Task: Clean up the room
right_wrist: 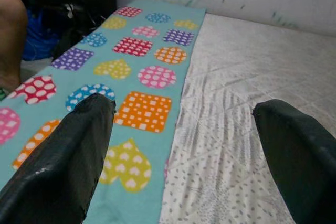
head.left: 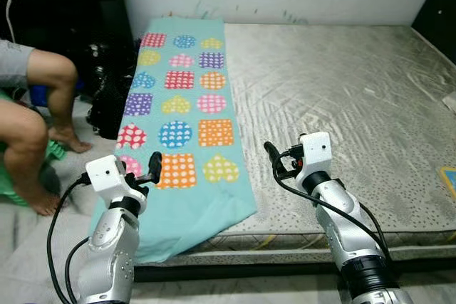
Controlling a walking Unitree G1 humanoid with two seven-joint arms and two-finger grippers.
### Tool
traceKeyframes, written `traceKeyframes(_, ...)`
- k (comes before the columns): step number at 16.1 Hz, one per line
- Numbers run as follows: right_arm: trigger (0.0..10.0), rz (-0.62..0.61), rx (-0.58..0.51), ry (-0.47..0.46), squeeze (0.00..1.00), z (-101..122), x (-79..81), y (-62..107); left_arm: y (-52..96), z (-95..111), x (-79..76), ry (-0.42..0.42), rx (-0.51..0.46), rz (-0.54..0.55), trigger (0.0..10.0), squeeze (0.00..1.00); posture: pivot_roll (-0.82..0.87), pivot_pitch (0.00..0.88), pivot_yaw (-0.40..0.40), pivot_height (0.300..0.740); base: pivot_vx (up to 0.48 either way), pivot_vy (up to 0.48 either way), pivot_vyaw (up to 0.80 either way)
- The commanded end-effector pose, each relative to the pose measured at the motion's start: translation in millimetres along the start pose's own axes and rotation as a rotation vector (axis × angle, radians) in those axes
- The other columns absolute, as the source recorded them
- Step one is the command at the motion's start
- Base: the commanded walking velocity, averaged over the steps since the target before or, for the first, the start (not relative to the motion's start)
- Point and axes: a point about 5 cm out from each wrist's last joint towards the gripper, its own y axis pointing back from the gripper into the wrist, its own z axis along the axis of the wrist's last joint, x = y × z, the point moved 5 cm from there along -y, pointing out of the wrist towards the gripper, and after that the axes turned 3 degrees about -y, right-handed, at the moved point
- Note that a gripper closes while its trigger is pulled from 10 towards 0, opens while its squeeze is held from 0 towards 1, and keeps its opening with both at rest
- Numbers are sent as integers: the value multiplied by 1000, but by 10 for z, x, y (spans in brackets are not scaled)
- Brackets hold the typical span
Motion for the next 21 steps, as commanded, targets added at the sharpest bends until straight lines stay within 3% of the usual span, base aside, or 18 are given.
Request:
traceKeyframes(1, 10000, -17, 4, -1, 0, -2, -38, -9, -17, -19, -9, 1, 13, -2, 10000, 0, -101, 58, -27, 740, 0, 480, -800)
traceKeyframes(6, 10000, -18, -1, 1, 0, 12, -49, -11, -22, -11, -19, 8, 6, -5, 10000, 0, -104, 57, -27, 740, 0, 480, -296)
traceKeyframes(16, 10000, -1, -9, 34, 0, 31, -31, -23, -23, -12, -12, 2, 6, 3, 10000, 0, -103, 52, -26, 740, 0, 0, 0)
traceKeyframes(21, 10000, 7, -10, 28, 0, 33, -14, -25, -18, -3, -22, 5, -6, -4, 10000, 0, -103, 49, -27, 740, 116, 0, 343)
